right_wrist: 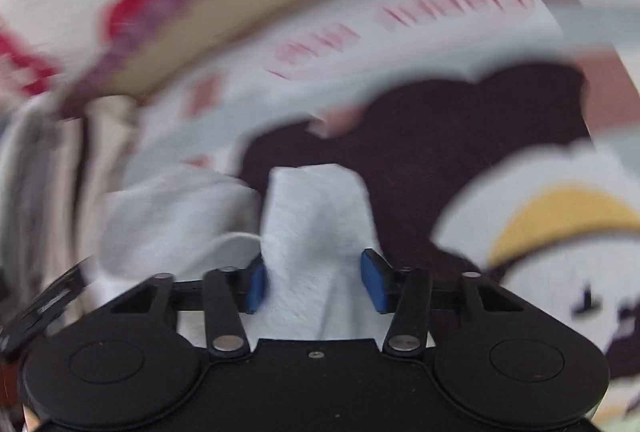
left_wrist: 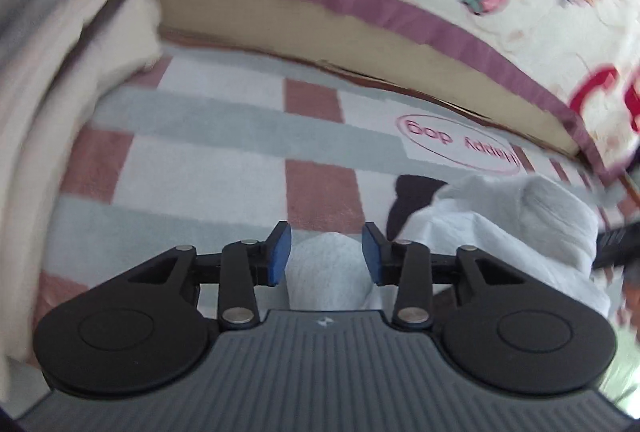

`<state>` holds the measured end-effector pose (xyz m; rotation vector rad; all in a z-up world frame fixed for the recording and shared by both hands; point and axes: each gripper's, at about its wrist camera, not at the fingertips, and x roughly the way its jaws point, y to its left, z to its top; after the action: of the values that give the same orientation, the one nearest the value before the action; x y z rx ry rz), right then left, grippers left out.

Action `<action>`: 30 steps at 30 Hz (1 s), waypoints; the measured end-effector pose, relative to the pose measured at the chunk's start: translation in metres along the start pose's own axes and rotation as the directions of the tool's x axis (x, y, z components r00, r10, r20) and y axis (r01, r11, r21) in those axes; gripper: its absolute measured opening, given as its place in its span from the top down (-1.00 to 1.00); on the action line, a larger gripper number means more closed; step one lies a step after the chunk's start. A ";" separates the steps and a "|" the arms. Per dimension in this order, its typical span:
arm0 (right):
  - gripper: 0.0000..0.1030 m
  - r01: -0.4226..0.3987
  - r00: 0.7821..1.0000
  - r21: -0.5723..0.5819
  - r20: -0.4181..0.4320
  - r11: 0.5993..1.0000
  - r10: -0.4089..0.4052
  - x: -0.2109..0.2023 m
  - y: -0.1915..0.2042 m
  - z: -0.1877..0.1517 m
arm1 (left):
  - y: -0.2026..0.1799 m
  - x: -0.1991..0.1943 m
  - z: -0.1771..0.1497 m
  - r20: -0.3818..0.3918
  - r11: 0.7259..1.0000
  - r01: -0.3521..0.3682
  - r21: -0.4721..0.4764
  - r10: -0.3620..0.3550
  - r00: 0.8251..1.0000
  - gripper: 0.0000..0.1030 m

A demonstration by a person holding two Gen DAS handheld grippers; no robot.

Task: Fold clothes

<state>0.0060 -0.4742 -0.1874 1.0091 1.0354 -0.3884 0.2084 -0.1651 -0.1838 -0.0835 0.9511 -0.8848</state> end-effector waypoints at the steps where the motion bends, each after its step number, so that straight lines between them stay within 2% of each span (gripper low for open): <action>1: 0.56 -0.036 0.999 0.048 0.005 0.998 0.035 0.001 -0.008 0.001 | 0.006 0.002 -0.002 -0.005 0.999 0.027 -0.044 -0.027 1.000 0.32; 2: 0.75 -0.060 0.998 0.061 0.026 0.996 0.059 -0.004 -0.011 0.002 | 0.009 0.002 -0.006 -0.016 0.997 0.048 -0.058 -0.049 0.999 0.31; 3: 0.76 -0.078 0.996 0.066 0.048 0.995 0.075 -0.009 -0.014 0.003 | 0.011 0.001 -0.009 -0.025 0.996 0.061 -0.062 -0.063 0.998 0.31; 6: 0.82 -0.074 0.984 0.017 0.163 0.997 0.070 -0.039 -0.013 0.004 | 0.013 0.002 -0.015 -0.036 0.999 0.038 -0.021 -0.039 0.999 0.29; 8: 0.83 -0.035 0.959 -0.057 0.278 0.998 0.049 -0.065 -0.006 0.003 | 0.018 0.006 -0.017 -0.049 0.997 0.065 -0.051 -0.067 0.997 0.29; 9: 0.83 0.028 0.938 -0.121 0.347 0.992 0.016 -0.078 0.003 0.000 | 0.020 0.008 -0.017 -0.054 0.994 0.083 -0.072 -0.087 0.995 0.29; 10: 0.86 0.103 0.908 -0.184 0.418 0.978 -0.018 -0.091 0.012 -0.003 | 0.019 0.009 -0.018 -0.058 0.993 0.092 -0.078 -0.097 0.994 0.29; 12: 0.86 0.256 0.833 -0.266 0.548 0.930 -0.073 -0.117 0.027 -0.009 | 0.018 0.009 -0.019 -0.062 0.990 0.106 -0.089 -0.111 0.992 0.29; 14: 0.87 0.398 0.743 -0.288 0.658 0.871 -0.122 -0.142 0.038 -0.013 | 0.018 0.007 -0.018 -0.049 0.992 0.097 -0.082 -0.101 0.994 0.27; 16: 0.88 0.511 0.645 -0.223 0.737 0.830 -0.199 -0.159 0.042 -0.009 | 0.018 0.005 -0.018 -0.036 0.993 0.088 -0.075 -0.090 0.995 0.25; 17: 0.88 0.575 0.589 -0.178 0.768 0.799 -0.253 -0.162 0.043 -0.005 | 0.018 0.003 -0.017 -0.029 0.994 0.083 -0.072 -0.085 0.996 0.25; 18: 0.87 0.626 0.554 -0.145 0.774 0.766 -0.306 -0.157 0.038 0.004 | 0.017 0.002 -0.017 -0.023 0.995 0.078 -0.068 -0.080 0.997 0.24; 19: 0.77 0.672 0.524 -0.119 0.773 0.731 -0.356 -0.151 0.031 0.014 | 0.017 0.001 -0.017 -0.016 0.995 0.074 -0.065 -0.075 0.997 0.23; 20: 0.50 0.715 0.492 -0.092 0.771 0.693 -0.405 -0.144 0.024 0.023 | 0.017 0.000 -0.016 -0.009 0.996 0.069 -0.062 -0.070 0.998 0.23; 21: 0.32 0.717 0.506 -0.086 0.747 0.692 -0.431 -0.135 0.011 0.035 | 0.017 -0.001 -0.016 -0.003 0.996 0.064 -0.059 -0.065 0.998 0.22; 23: 0.31 0.624 0.597 -0.071 0.686 0.778 -0.416 -0.125 -0.021 0.052 | 0.017 -0.003 -0.015 0.011 0.997 0.055 -0.052 -0.054 0.998 0.21; 25: 0.29 0.513 0.678 0.012 0.608 0.858 -0.414 -0.122 -0.049 0.059 | 0.017 -0.005 -0.015 0.021 0.997 0.053 -0.052 -0.052 0.998 0.16; 27: 0.26 0.422 0.718 0.092 0.574 0.902 -0.394 -0.120 -0.066 0.051 | 0.017 0.000 -0.017 0.001 0.993 0.086 -0.076 -0.087 0.996 0.07; 30: 0.26 0.371 0.781 0.014 0.537 0.929 -0.320 -0.112 -0.066 0.043 | 0.009 0.010 -0.020 -0.031 0.994 0.096 -0.049 -0.097 0.995 0.05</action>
<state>-0.0724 -0.5633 -0.1198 0.5638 0.7136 -0.8663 0.2019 -0.1597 -0.2063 -0.1569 1.0065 -0.9550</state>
